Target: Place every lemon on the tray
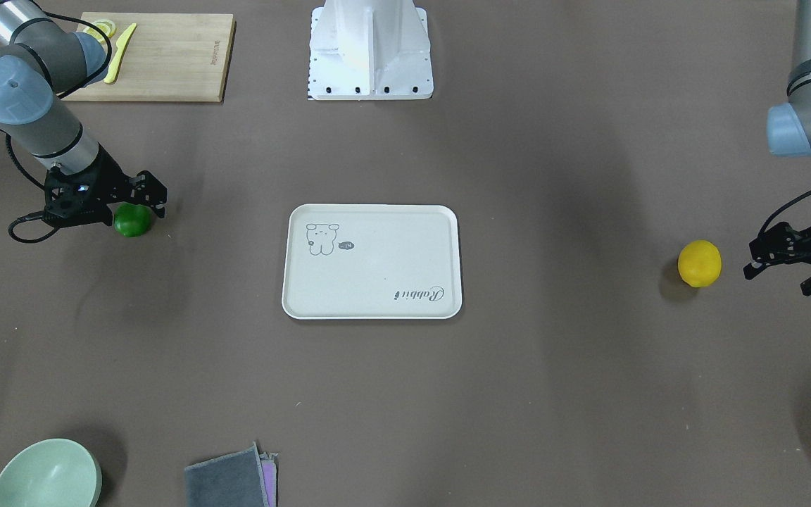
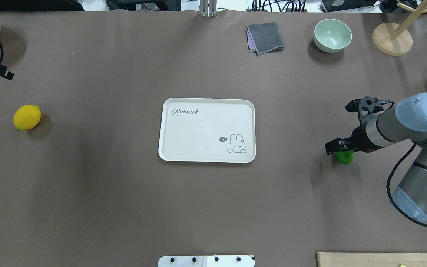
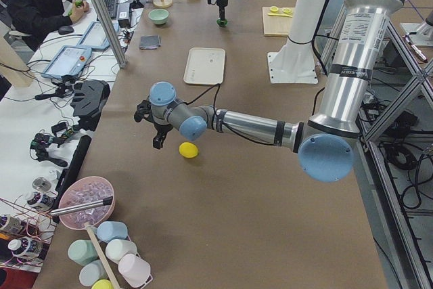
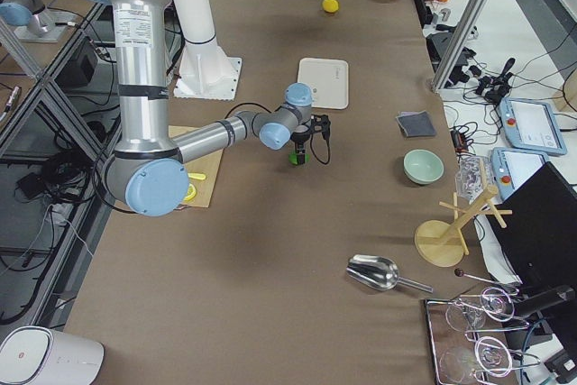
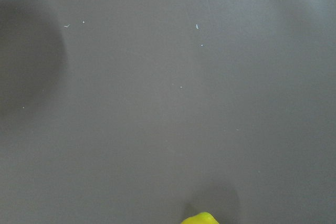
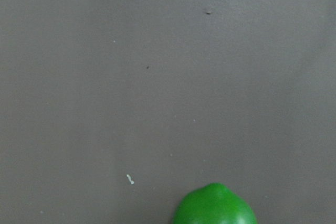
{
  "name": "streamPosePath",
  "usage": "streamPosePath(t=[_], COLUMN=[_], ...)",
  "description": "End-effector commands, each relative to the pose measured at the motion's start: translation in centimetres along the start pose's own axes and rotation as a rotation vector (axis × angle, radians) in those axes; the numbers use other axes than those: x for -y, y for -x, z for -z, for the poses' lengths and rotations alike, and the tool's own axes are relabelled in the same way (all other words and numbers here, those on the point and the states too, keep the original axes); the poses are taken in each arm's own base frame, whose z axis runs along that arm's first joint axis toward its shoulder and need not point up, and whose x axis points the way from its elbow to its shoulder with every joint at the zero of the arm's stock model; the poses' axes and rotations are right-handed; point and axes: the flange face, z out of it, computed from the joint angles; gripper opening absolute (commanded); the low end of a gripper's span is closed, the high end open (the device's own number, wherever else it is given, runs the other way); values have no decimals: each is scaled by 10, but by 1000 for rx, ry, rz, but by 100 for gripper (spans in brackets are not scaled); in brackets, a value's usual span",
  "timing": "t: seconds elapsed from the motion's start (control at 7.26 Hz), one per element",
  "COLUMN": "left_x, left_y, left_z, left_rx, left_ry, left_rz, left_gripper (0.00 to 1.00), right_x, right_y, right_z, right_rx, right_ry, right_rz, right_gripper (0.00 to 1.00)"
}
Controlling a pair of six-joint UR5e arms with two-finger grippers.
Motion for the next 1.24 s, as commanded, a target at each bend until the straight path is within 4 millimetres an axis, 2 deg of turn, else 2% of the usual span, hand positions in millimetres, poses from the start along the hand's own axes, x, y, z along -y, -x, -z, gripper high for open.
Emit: streamPosePath(t=[0.0, 0.14, 0.28, 0.41, 0.55, 0.83, 1.1], left_x=[3, 4, 3, 2, 2, -4, -15], left_y=[2, 1, 1, -1, -9, -29, -38], left_z=[-6, -5, -6, -10, -17, -39, -51], left_rx=[-3, -4, -3, -6, 15, 19, 3], left_ry=[-2, -3, -1, 4, 2, 15, 22], left_rz=[-5, -5, -6, -12, -28, -71, -100], left_gripper=[97, 97, 97, 97, 97, 97, 97], right_x=[2, 5, 13, 24, 27, 43, 66], right_y=[0, -4, -7, -12, -7, 19, 67], right_z=[4, 7, 21, 44, 56, 63, 79], right_rx=[7, 4, 35, 88, 111, 143, 154], right_ry=[0, -7, -2, 8, 2, -20, -17], right_rz=[-2, -12, -29, -54, -53, -59, -96], right_gripper=[0, 0, 0, 0, 0, 0, 0])
